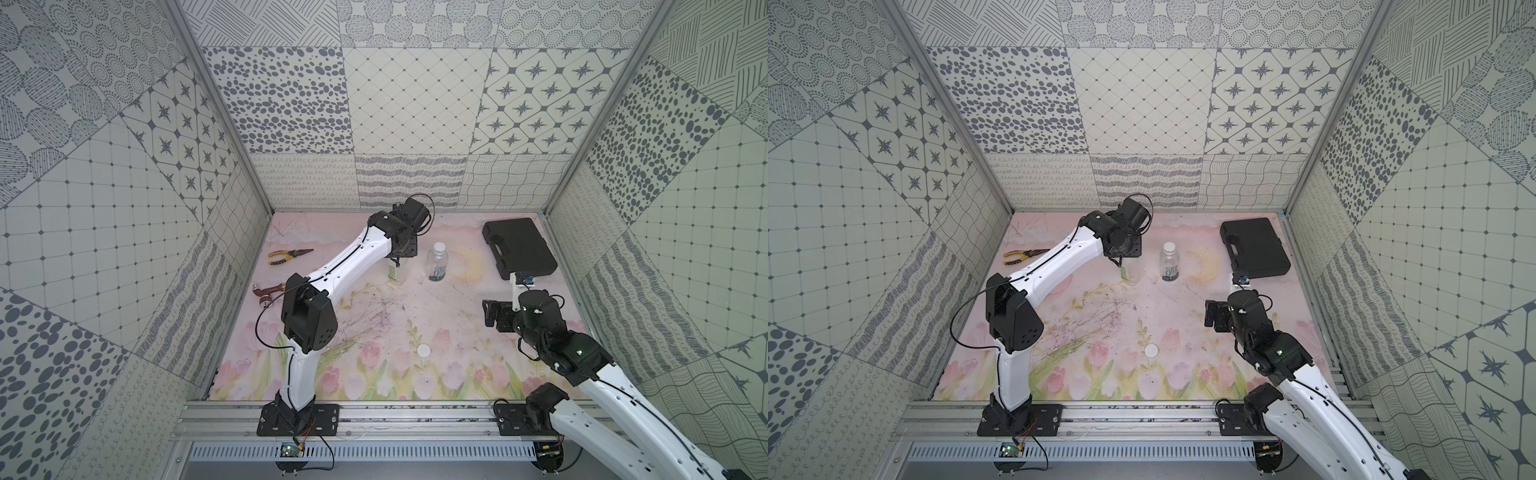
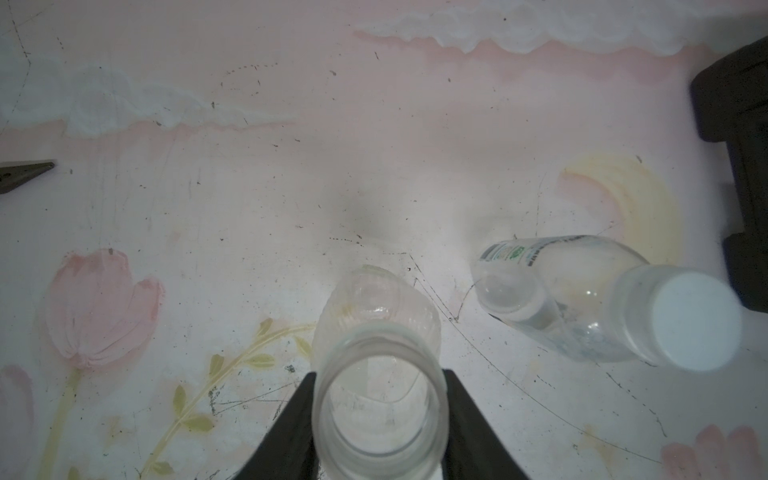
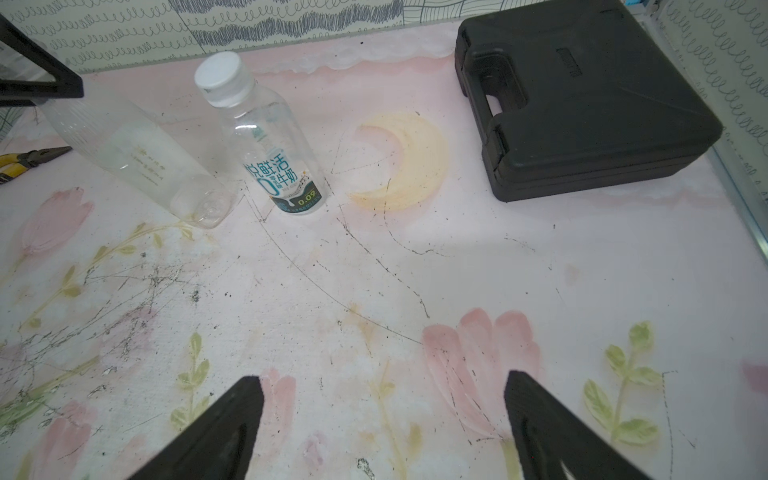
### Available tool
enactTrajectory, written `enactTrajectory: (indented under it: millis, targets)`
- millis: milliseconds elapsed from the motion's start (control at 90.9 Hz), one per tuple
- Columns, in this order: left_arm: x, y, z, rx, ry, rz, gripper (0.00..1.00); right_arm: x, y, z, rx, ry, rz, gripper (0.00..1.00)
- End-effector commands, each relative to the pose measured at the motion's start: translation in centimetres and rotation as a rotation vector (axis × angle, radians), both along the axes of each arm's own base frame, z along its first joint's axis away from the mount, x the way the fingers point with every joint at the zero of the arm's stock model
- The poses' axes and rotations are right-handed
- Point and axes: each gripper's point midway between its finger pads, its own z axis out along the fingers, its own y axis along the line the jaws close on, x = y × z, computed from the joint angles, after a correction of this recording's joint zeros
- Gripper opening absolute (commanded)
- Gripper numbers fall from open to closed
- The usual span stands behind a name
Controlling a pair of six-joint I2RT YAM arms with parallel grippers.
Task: Screw on the bottle caps
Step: Move the plastic bottle to the center of the board.
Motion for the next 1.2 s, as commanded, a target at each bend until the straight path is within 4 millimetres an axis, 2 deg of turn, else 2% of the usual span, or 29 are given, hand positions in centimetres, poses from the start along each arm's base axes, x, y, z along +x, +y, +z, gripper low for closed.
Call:
enactTrajectory:
  millis: [0,253,550,759,958,1189]
  targets:
    - [-1.1,-0.6,0.9,0.008,-0.013,-0.054,0.28,0.5,0.7,1.1,0.020,-0.033,0.028,0.96]
    - [-4.0,-1.5,1.7,-0.018,-0.038,-0.129,0.28,0.5,2.2,0.6,0.049,0.013,0.092,0.94]
    - [-9.4,-2.1,2.1,0.001,-0.055,-0.218,0.27,0.5,4.6,-0.6,0.077,0.108,0.196,0.93]
    - [-13.1,-1.9,2.2,-0.002,-0.056,-0.263,0.27,0.5,4.7,-1.0,0.066,0.133,0.198,0.94]
    - [-16.2,-2.5,1.5,0.029,-0.056,-0.337,0.27,0.4,5.7,-1.2,0.079,0.165,0.246,0.95]
    - [-17.8,-3.0,0.7,0.006,-0.056,-0.364,0.28,0.4,5.7,-1.6,0.067,0.189,0.248,0.96]
